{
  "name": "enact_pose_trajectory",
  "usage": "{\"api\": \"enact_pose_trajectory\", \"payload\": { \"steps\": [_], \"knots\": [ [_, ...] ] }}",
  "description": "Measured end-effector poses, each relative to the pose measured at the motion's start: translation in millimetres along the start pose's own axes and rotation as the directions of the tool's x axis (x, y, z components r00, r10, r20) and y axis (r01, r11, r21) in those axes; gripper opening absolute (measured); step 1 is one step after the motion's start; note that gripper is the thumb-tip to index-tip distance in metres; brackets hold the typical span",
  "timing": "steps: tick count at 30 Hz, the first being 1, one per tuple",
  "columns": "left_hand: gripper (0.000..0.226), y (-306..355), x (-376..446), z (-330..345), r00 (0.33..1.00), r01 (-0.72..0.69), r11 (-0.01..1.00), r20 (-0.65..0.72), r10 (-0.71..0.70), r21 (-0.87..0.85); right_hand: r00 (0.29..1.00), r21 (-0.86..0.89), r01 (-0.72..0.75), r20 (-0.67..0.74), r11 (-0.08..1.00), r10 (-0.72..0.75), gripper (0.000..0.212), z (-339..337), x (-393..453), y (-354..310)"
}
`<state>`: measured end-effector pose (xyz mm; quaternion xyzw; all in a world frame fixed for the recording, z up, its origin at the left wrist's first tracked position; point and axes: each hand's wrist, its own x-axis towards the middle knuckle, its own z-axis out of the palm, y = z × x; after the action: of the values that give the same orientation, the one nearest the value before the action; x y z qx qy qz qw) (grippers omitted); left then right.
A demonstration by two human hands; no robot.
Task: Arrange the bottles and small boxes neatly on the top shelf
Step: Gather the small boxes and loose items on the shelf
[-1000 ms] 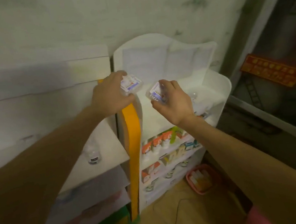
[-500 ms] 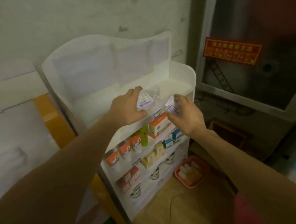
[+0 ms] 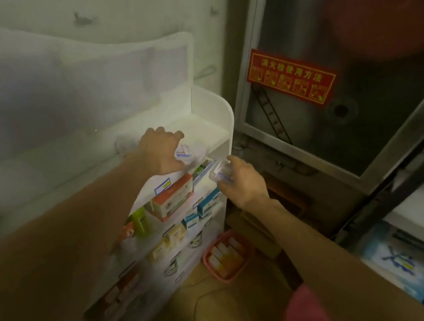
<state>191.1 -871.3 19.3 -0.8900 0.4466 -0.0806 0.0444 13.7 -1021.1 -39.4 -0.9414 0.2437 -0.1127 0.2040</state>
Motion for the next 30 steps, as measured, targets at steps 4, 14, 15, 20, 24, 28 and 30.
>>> {"api": "enact_pose_trajectory", "payload": {
  "steps": [4,14,15,20,24,28,30],
  "knots": [
    [0.073,0.4,37.5,8.4,0.999,0.053,0.997,0.001,-0.053,-0.055,0.999,-0.067,0.011,0.051,0.998,-0.008,0.059,3.0,43.2,12.2],
    [0.059,-13.3,154.2,52.2,0.983,0.181,0.974,0.042,-0.177,-0.137,0.984,0.05,0.064,0.163,0.997,-0.071,0.048,53.0,166.1,36.1],
    [0.058,-15.4,168.2,60.1,0.982,0.189,0.972,0.056,-0.183,-0.142,0.978,0.07,0.08,0.188,0.994,-0.092,0.048,59.4,180.3,42.1],
    [0.056,-19.8,242.5,101.6,0.979,0.201,0.968,0.063,-0.194,-0.152,0.952,0.112,0.18,0.232,0.977,-0.202,0.042,85.5,254.1,70.3],
    [0.048,-22.7,289.3,133.4,0.972,0.232,0.956,0.079,-0.221,-0.18,0.928,0.086,0.292,0.216,0.952,-0.304,0.038,104.2,307.6,89.0],
    [0.044,-29.1,314.0,158.4,0.969,0.212,0.96,0.165,-0.182,-0.182,0.885,-0.022,0.434,0.198,0.9,-0.422,0.036,112.5,343.3,108.5],
    [0.045,-33.8,319.2,166.2,0.957,0.221,0.963,0.223,-0.184,-0.154,0.873,-0.074,0.468,0.196,0.881,-0.447,0.035,113.3,354.4,113.6]
  ]
}}
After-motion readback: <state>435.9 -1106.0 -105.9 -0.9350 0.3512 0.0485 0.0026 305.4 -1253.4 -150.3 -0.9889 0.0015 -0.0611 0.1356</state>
